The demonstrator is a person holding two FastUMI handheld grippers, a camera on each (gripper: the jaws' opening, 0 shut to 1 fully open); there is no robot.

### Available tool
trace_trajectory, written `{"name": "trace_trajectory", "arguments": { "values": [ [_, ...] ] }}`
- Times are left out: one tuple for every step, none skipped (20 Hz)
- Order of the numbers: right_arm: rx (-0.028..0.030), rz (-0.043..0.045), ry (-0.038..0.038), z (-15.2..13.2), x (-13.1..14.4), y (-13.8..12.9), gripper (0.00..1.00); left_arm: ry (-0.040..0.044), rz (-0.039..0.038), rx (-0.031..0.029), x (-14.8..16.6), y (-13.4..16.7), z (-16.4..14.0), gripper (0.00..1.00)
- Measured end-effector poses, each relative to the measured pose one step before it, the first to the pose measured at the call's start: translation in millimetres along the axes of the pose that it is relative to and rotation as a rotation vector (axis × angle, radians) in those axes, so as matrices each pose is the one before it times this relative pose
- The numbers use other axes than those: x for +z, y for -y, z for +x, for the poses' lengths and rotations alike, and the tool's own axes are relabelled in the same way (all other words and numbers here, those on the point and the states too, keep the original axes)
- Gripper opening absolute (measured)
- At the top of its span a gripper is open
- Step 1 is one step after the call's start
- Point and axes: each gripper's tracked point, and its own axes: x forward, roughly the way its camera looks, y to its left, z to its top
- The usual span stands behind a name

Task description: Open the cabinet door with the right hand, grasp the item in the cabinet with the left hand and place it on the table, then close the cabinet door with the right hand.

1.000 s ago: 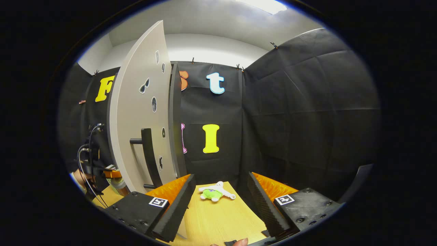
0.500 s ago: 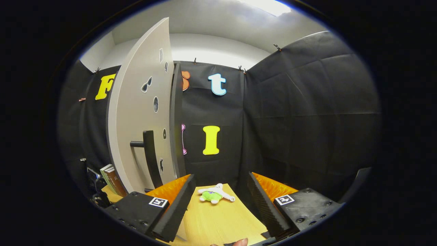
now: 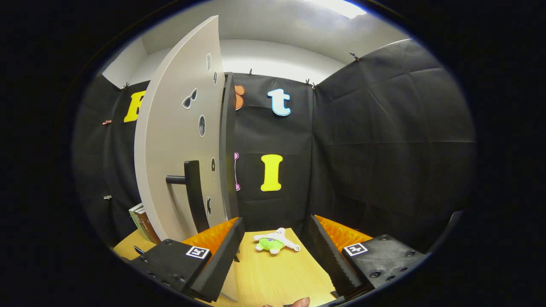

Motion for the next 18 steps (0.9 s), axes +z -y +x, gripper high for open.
{"name": "trace_trajectory", "arguments": {
  "values": [
    [0.00225, -0.00160, -0.00063, 1.30, 1.53, -1.81, 0.98, -0.00986, 0.00156, 0.00508, -11.03, 2.14, 3.09, 0.22],
    [0.00302, -0.00009, 0.00029, -0.07, 1.07, -1.46, 0.98, -0.00937, 0.00044, 0.00505, -9.64, 3.00, 0.58, 0.20],
    [0.00128, -0.00131, 0.00122, 1.08, 1.51, -2.03, 0.98, -0.00768, -0.00094, 0.00155, -10.08, 3.38, -0.64, 0.19],
    [0.00004, -0.00228, -0.00292, 0.10, 0.30, -0.87, 0.98, -0.00441, 0.00041, 0.00216, -5.45, 1.83, 0.13, 0.20],
    [-0.00078, -0.00085, -0.00029, 0.46, 0.09, -0.95, 0.98, -0.00467, 0.00162, 0.00004, -3.73, 1.55, 1.79, 0.20],
    [-0.00003, 0.00013, -0.00132, -0.39, 0.47, -1.10, 0.98, -0.00359, -0.00039, -0.00018, -3.32, 1.06, 2.33, 0.20],
    [0.00035, -0.00149, -0.00103, 0.92, -0.35, -1.86, 0.98, -0.00243, -0.00188, -0.00482, -3.04, 1.58, 0.53, 0.20],
    [-0.00201, -0.00527, -0.00196, -0.96, -0.72, -0.97, 0.98, -0.00061, -0.00207, -0.00763, -1.68, 0.68, 0.55, 0.21],
    [-0.00321, -0.00567, 0.00126, 0.60, -0.40, 0.18, 0.98, -0.00342, -0.00179, -0.00534, -2.84, 1.42, 1.64, 0.22],
    [-0.00227, -0.00153, -0.00236, -0.50, -0.11, 0.83, 0.97, 0.00806, 0.00246, -0.00659, 1.73, 1.19, -0.92, 0.27],
    [-0.00216, 0.00164, -0.00365, -0.11, -1.76, -0.31, 0.97, 0.00342, 0.00225, -0.00737, 0.99, 2.35, -1.22, 0.28],
    [-0.00179, 0.00197, -0.00344, -1.27, -1.03, 0.49, 0.97, -0.00123, 0.00785, -0.00757, -0.90, 2.63, 0.24, 0.45],
    [-0.00250, 0.00202, -0.00017, -0.27, 0.20, -0.03, 0.97, 0.00151, 0.00800, -0.00492, 1.32, 1.19, -0.81, 0.63],
    [-0.00188, 0.00083, 0.00128, -0.86, 0.82, 0.57, 0.97, -0.00157, 0.01107, 0.00104, -0.11, 1.15, 2.62, 0.80],
    [-0.00188, 0.00046, 0.00298, -0.23, 0.20, 0.22, 0.97, 0.00966, 0.00601, 0.00082, 4.01, -1.42, -6.91, 0.98],
    [-0.00222, -0.00021, 0.00183, -0.47, 1.30, 0.50, 0.97, 0.00933, -0.00447, -0.00941, 3.45, 0.87, -1.79, 0.97],
    [-0.00060, 0.00168, 0.00299, -0.44, 0.50, -0.86, 0.97, 0.00948, -0.00871, -0.00518, 4.94, -0.42, -4.16, 0.97],
    [-0.00188, 0.00144, 0.00260, -1.03, 0.90, 0.31, 0.97, 0.01173, -0.01016, -0.00444, 7.02, -1.03, -4.40, 0.97]
  ]
}}
